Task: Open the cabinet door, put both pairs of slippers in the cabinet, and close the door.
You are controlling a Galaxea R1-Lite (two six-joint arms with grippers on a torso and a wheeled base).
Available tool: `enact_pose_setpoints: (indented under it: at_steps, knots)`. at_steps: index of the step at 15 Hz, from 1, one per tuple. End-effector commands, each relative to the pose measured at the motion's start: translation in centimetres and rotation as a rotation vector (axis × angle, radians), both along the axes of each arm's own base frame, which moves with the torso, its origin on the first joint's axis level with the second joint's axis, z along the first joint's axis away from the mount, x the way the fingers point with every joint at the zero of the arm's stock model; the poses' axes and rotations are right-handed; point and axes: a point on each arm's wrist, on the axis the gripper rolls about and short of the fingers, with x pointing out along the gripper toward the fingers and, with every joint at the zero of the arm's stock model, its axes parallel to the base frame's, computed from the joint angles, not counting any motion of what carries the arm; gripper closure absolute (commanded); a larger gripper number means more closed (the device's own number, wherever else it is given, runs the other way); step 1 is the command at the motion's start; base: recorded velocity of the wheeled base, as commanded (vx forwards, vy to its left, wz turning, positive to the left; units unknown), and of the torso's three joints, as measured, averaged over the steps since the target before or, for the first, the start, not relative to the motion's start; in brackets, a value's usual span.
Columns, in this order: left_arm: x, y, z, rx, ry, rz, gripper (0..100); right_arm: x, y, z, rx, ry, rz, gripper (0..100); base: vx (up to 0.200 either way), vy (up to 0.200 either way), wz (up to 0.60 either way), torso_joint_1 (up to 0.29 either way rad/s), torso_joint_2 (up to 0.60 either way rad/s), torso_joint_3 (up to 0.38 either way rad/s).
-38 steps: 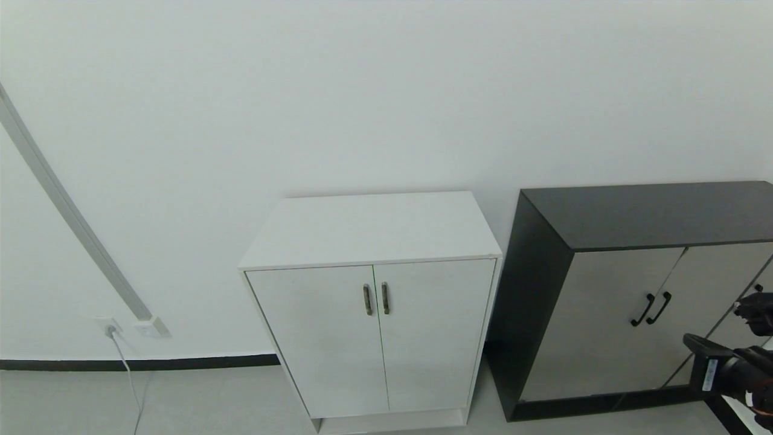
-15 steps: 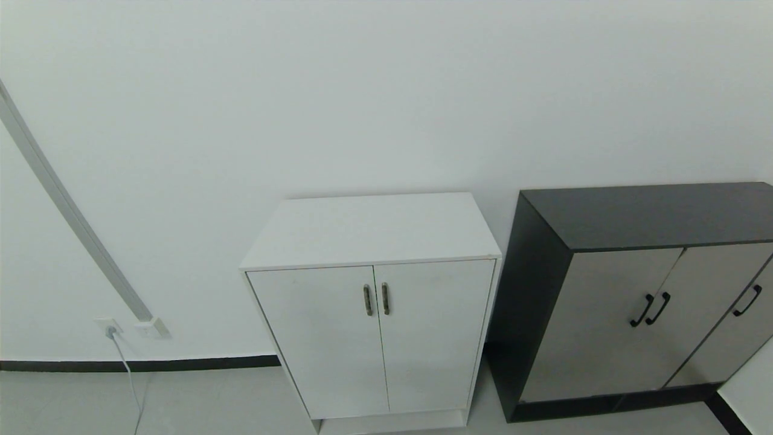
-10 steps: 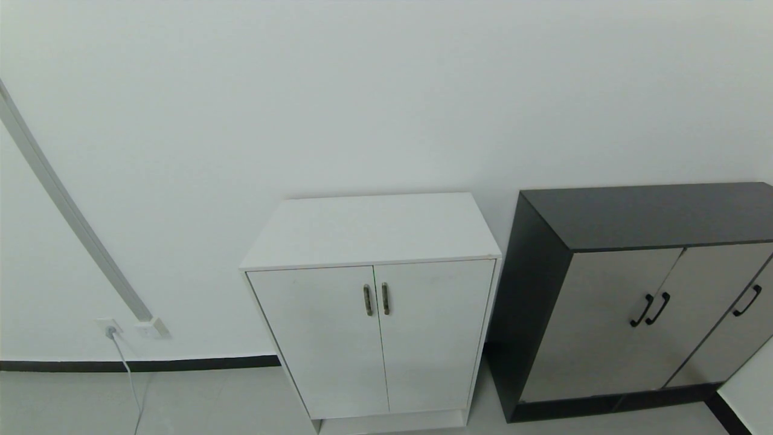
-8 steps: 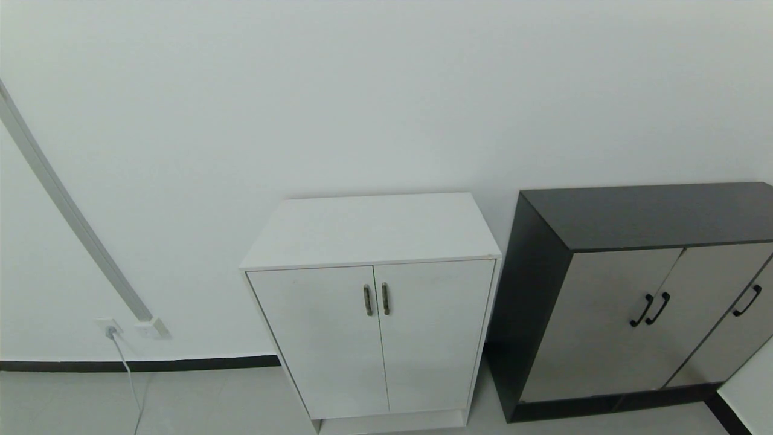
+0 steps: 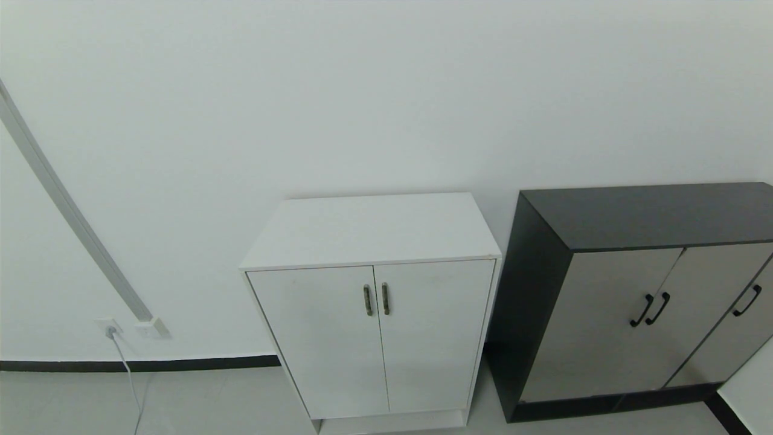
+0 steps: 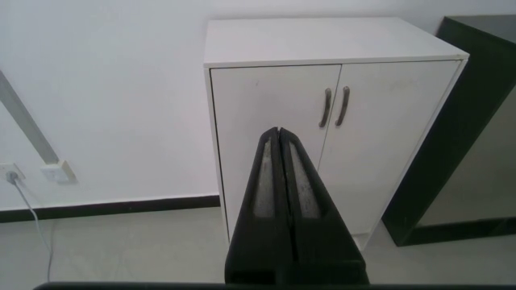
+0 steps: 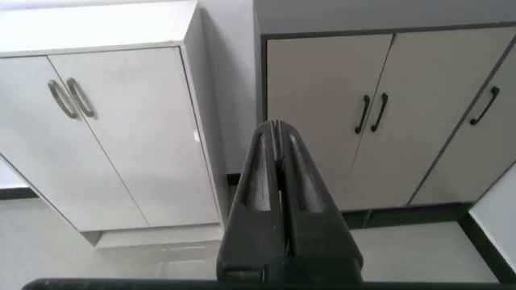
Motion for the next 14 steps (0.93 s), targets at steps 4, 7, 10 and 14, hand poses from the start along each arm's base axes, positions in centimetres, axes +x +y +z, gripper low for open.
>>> enact_pose_setpoints:
  at_steps: [4, 7, 10, 14]
  knots:
    - [0.01, 0.00, 0.00, -0.002, 0.001, 0.000, 100, -0.04, -0.18, 0.05, 0.077, -0.019, -0.082, 100, 0.000, 0.000, 0.00, 0.000, 0.00, 0.000]
    - [0.01, -0.01, 0.00, 0.006, 0.001, -0.004, 100, -0.04, -0.18, 0.04, 0.072, -0.017, -0.084, 100, 0.000, 0.000, 0.00, 0.000, 0.00, 0.000]
    - [0.01, -0.01, 0.00, 0.006, 0.001, -0.004, 100, -0.04, -0.17, 0.02, 0.065, -0.015, -0.079, 100, 0.000, 0.000, 0.00, 0.000, 0.00, 0.000]
    - [0.01, -0.01, 0.00, 0.006, 0.001, -0.004, 100, -0.04, -0.17, 0.04, 0.065, -0.016, -0.081, 100, 0.000, 0.000, 0.00, 0.000, 0.00, 0.000]
